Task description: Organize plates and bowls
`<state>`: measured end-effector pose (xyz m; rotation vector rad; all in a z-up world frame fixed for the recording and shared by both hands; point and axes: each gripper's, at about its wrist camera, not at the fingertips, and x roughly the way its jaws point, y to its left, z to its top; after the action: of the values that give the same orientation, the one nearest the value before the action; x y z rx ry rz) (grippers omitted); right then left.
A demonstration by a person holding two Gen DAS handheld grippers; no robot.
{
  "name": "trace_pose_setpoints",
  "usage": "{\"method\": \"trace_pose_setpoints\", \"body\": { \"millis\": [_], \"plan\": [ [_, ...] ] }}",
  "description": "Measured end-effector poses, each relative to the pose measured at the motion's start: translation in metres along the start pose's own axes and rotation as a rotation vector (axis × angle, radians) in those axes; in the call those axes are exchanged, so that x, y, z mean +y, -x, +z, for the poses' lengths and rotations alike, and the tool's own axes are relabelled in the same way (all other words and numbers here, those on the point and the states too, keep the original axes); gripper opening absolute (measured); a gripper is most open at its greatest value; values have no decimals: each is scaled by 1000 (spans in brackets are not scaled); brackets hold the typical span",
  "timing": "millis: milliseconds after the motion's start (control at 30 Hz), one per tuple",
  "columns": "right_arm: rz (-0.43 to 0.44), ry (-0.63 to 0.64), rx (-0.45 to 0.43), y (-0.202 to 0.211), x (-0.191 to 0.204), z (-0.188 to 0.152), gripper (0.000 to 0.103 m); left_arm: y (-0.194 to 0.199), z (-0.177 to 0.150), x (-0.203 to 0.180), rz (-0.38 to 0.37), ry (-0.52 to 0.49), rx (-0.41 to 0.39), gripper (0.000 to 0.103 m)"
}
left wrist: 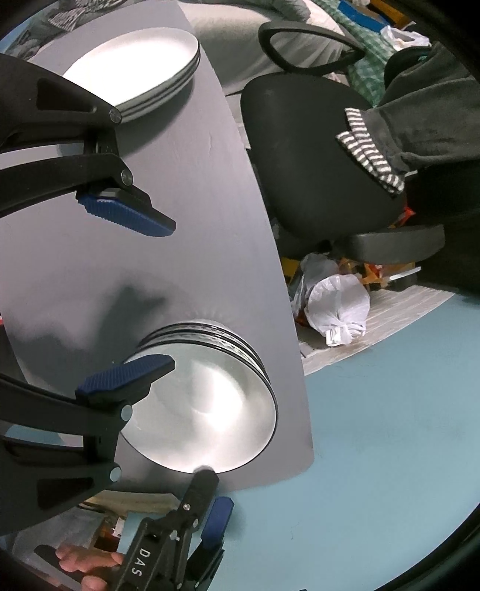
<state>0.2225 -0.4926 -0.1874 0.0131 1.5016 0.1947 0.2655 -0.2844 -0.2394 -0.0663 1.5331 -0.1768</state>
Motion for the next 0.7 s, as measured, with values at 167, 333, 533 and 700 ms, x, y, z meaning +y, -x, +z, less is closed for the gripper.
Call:
{"method": "trace_pose_setpoints", "body": {
  "millis": [167,333,533,700],
  "plan": [
    [33,10,33,-10,-2,5,63,-12,6,0,-31,21,29,68],
    [73,20,70,-23,-3,10,63,-25,10,4,-59,62,66,68],
    [121,20,93,-37,-5,15,63,-39,15,5,-86,87,97,68],
    [161,34,92,-45,-3,19,63,-49,18,8,-112,111,116,68]
  ]
}}
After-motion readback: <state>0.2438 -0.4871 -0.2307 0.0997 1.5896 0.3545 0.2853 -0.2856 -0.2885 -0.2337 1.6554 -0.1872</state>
